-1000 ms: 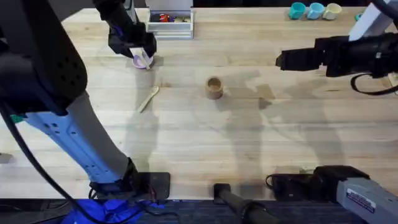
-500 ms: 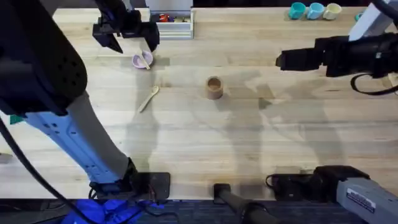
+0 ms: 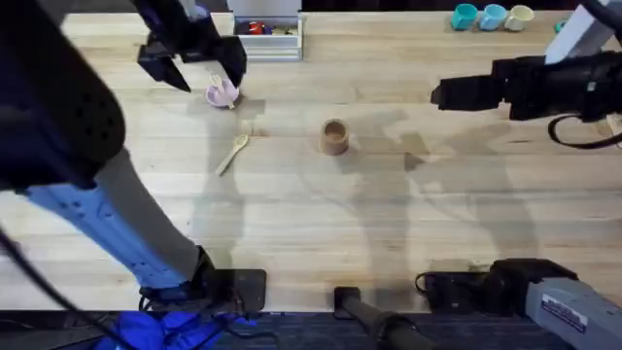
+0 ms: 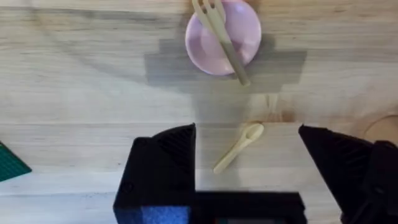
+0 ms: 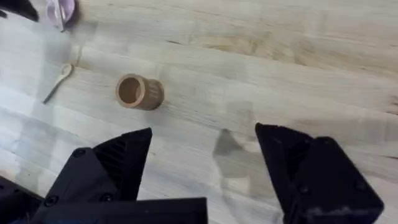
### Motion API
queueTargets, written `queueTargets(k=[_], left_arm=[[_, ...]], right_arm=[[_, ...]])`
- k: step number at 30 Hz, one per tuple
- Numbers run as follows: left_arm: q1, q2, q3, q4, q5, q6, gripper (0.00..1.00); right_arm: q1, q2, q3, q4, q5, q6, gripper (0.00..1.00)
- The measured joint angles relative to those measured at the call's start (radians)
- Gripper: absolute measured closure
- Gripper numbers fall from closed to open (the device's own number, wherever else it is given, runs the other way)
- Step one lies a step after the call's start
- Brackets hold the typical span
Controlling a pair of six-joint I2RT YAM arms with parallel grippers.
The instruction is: Pick up a utensil and set it on the pink plate, then put the other utensil in the container.
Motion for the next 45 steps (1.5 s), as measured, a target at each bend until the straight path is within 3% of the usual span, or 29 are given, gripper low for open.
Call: queueTargets(k=[5,10,15,21,27,36,45], left_arm=[[0.035,-0.119,0.000,-0.027,0.034,0.038,0.009],[0.035,-0.223,-0.020,-0.027,0.069,0.094,0.009],[0.029,-0.341,-0.187,0.058,0.087,0.140,0.009],[0.029,-0.549,-0.425,0.178,0.089,0.189,0.009],[0.029,-0.734,-0.542,0.242,0.089,0.224,0.009],[0.029,-0.757,-0.703,0.316,0.085,0.314,0.009],[0.029,-0.757,-0.798,0.381,0.085,0.400,0.009]], right_arm=[[0.000,0.000,0.000,0.000,0.000,-0.001,0.004],[0.000,0.000,0.000,0.001,-0.045,-0.089,0.005],[0.000,0.012,0.000,0.009,-0.125,-0.215,0.006],[0.000,0.112,0.000,0.017,-0.233,-0.381,0.005],[0.000,0.223,0.000,0.035,-0.326,-0.530,0.006],[0.000,0.314,0.000,0.037,-0.374,-0.625,0.006],[0.000,0.332,0.000,0.041,-0.376,-0.715,0.005]])
